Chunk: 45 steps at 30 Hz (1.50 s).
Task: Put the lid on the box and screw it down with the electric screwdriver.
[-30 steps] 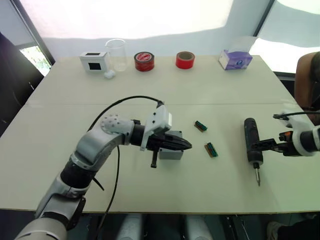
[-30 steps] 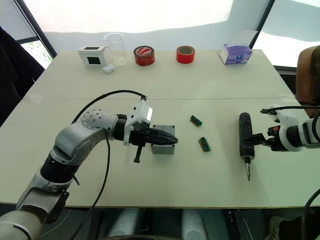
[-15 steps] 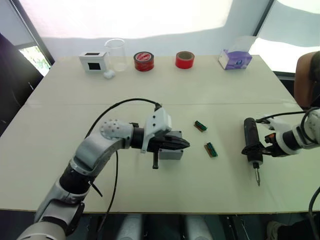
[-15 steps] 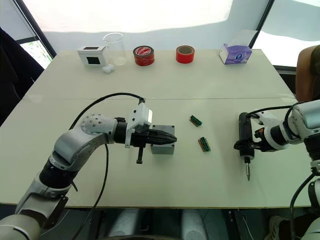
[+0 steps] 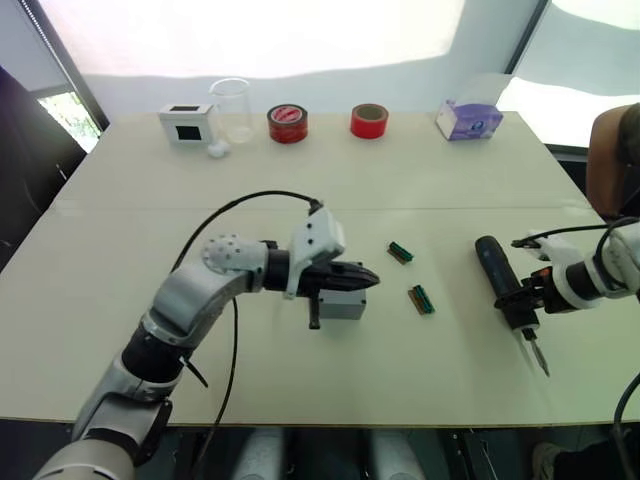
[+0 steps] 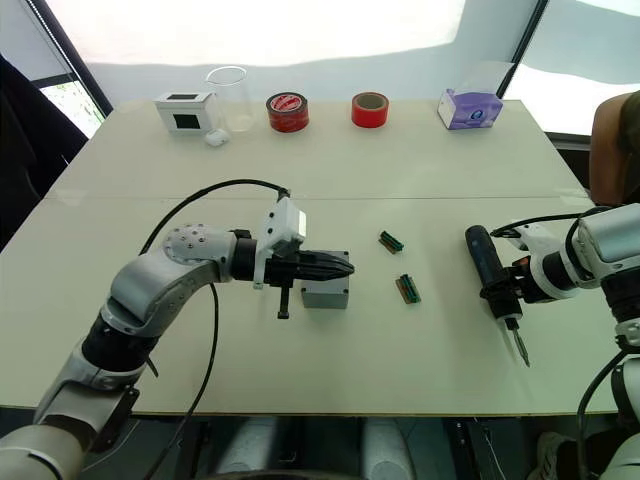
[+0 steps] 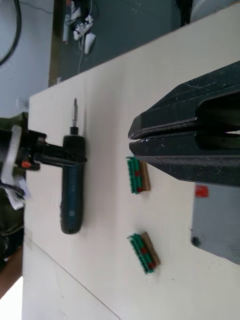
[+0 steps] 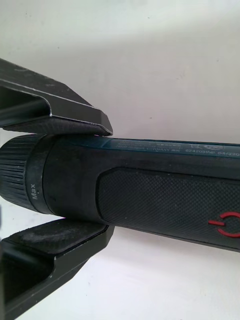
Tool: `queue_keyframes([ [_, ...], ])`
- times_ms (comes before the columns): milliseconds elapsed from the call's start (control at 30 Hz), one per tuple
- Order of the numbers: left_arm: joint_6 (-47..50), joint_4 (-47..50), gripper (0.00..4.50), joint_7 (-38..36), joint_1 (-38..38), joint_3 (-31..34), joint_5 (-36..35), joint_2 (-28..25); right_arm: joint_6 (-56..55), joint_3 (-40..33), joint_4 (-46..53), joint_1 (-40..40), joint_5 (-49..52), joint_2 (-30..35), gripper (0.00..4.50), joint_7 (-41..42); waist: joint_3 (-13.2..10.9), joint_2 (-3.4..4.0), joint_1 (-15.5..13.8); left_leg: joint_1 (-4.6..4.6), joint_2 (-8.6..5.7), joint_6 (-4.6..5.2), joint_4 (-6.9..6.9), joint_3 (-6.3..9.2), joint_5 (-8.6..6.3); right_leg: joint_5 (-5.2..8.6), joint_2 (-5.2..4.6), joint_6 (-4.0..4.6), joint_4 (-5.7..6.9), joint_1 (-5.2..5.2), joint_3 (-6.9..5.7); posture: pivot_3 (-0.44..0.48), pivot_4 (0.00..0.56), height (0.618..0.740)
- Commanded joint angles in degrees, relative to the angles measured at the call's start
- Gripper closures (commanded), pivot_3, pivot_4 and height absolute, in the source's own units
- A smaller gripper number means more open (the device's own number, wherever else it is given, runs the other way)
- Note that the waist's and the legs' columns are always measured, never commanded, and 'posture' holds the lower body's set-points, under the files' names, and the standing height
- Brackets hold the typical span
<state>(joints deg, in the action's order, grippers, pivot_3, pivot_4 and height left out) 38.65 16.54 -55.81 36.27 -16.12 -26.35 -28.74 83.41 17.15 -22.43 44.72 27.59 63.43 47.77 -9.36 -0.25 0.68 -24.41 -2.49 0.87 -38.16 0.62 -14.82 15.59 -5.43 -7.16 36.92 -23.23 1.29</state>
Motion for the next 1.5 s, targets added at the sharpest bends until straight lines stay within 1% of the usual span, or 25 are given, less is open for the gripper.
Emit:
queue_keyframes([
  [33,-2.63,-2.63,4.5,-1.06,0.29,3.6,0.45,-1.84,-8.86,-6.82,-2.21,6.2,-3.43,-2.53,2.75,-3.23,-0.02,-0.02,0.29,0.01,0.0,0.0,0.0,-0.02,0.0,0.0,0.0,0.0,0.01,0.0,0.01,0.0,0.15,0.74],
  [67,-2.96,-3.81,4.5,-1.36,0.21,3.99,0.69,-2.42,-10.18,-9.95,-1.81,7.75,-2.17,-3.95,2.75,-3.41,-0.07,0.09,0.43,0.01,0.0,0.0,-0.02,-0.05,0.0,-0.01,0.0,-0.01,0.0,-0.02,0.03,0.0,0.15,0.74],
  [133,-3.76,-6.72,4.5,-2.22,0.14,4.39,1.44,-3.79,-16.13,-21.56,1.76,9.28,2.4,-9.48,2.75,-6.52,-0.16,0.24,0.49,-0.02,-0.02,0.0,0.04,-0.19,0.0,-0.01,-0.02,-0.02,0.12,-0.21,0.14,0.0,0.15,0.74],
  [233,-3.98,-8.53,4.5,-3.54,0.24,4.72,1.39,-4.72,-24.47,-38.86,9.36,8.0,8.85,-20.99,2.75,-15.51,-0.19,0.23,0.35,-0.07,0.22,-0.11,0.2,-0.18,0.06,0.0,0.24,0.0,0.14,-0.35,0.19,0.0,0.15,0.74],
  [267,-3.72,-8.82,4.5,-4.03,0.55,4.59,1.23,-4.82,-23.67,-42.89,13.7,6.81,11.99,-25.17,2.75,-17.93,-0.19,0.23,0.11,-0.13,0.3,-0.12,0.19,-0.17,0.07,0.0,0.32,0.0,0.14,-0.39,0.19,0.0,0.15,0.74],
  [333,-3.25,-9.27,4.5,-4.83,1.25,4.07,1.26,-4.78,-22.11,-46.66,22.42,3.86,17.94,-31.56,2.75,-20.24,-0.19,0.23,-0.57,-0.22,0.33,-0.27,0.28,0.01,0.16,0.01,0.38,0.02,0.2,-0.4,0.11,0.0,0.15,0.74],
  [400,-3.26,-9.74,4.5,-5.5,1.63,3.74,1.66,-4.87,-21.39,-47.84,28.04,2.02,21.44,-35.56,2.75,-22.56,-0.18,0.22,-1.43,-0.3,0.31,-0.3,0.23,0.11,0.16,0.0,0.35,0.04,0.18,-0.39,0.04,0.0,0.15,0.74],
  [467,-2.96,-10.24,4.5,-5.98,2.34,3.11,2.06,-4.53,-22.86,-46.71,35.28,-1.17,24.08,-40.07,2.75,-24.52,-0.18,0.22,-1.51,-0.31,0.14,-0.25,0.14,0.11,0.13,0.0,0.19,0.03,0.19,-0.33,0.04,0.0,0.15,0.74],
  [533,-2.62,-10.76,4.5,-6.68,3.18,2.06,2.39,-3.85,-25.79,-43.88,42.31,-5.39,25.02,-44.5,2.75,-25.7,-0.18,0.22,-1.5,-0.3,-0.12,-0.15,0.03,0.09,0.08,-0.01,-0.05,0.02,0.19,-0.31,0.03,0.0,0.15,0.74],
  [633,-3.36,-12.05,4.5,-6.8,3.89,0.78,3.78,-3.22,-29.69,-39.45,47.53,-10.04,22.6,-47.26,2.75,-26.45,-0.18,0.22,-1.19,-0.3,-0.16,-0.11,0.01,0.09,0.05,-0.02,-0.07,0.01,0.21,-0.34,0.03,0.0,0.15,0.74],
  [733,-4.39,-13.23,4.5,-7.72,4.38,-2.17,6.18,-2.67,-35.64,-32.86,50.89,-15.54,17.15,-47.55,2.75,-24.85,-0.18,0.23,-0.87,-0.3,-0.13,-0.13,0.03,0.08,0.07,-0.02,0.0,0.0,0.25,-0.39,0.03,0.0,0.15,0.74],
  [833,-5.72,-14.57,4.5,-8.43,4.59,-4.52,8.26,-1.98,-39.86,-29.39,51.33,-18.07,14.12,-47.96,2.75,-24.82,-0.18,0.23,-0.44,-0.28,-0.08,-0.14,0.04,0.08,0.08,-0.01,0.09,0.0,0.25,-0.38,0.03,0.0,0.15,0.74],
  [967,-7.86,-16.39,4.5,-8.96,4.68,-6.34,11.11,-1.84,-43.96,-25.84,51.15,-20.32,10.28,-46.81,2.75,-23.88,-0.18,0.22,0.07,-0.27,-0.05,-0.15,0.04,0.08,0.09,-0.01,0.1,0.0,0.24,-0.38,0.03,0.0,0.15,0.74],
  [1167,-8.24,-17.25,4.5,-9.79,4.47,-6.1,11.87,-0.58,-48.6,-22.84,49.61,-22.18,6.21,-45.93,2.75,-22.99,-0.18,0.22,0.01,-0.21,0.01,-0.14,0.04,0.08,0.08,0.0,0.15,0.0,0.22,-0.32,0.03,0.0,0.15,0.74],
  [1500,-7.1,-16.6,4.5,-10.28,3.71,-5.27,11.66,-0.71,-53.57,-20.92,46.3,-23.18,1.41,-45.67,2.75,-22.41,-0.18,0.22,0.01,-0.13,0.03,-0.14,0.04,0.08,0.08,0.0,0.16,0.0,0.22,-0.25,0.03,0.0,0.15,0.74],
])
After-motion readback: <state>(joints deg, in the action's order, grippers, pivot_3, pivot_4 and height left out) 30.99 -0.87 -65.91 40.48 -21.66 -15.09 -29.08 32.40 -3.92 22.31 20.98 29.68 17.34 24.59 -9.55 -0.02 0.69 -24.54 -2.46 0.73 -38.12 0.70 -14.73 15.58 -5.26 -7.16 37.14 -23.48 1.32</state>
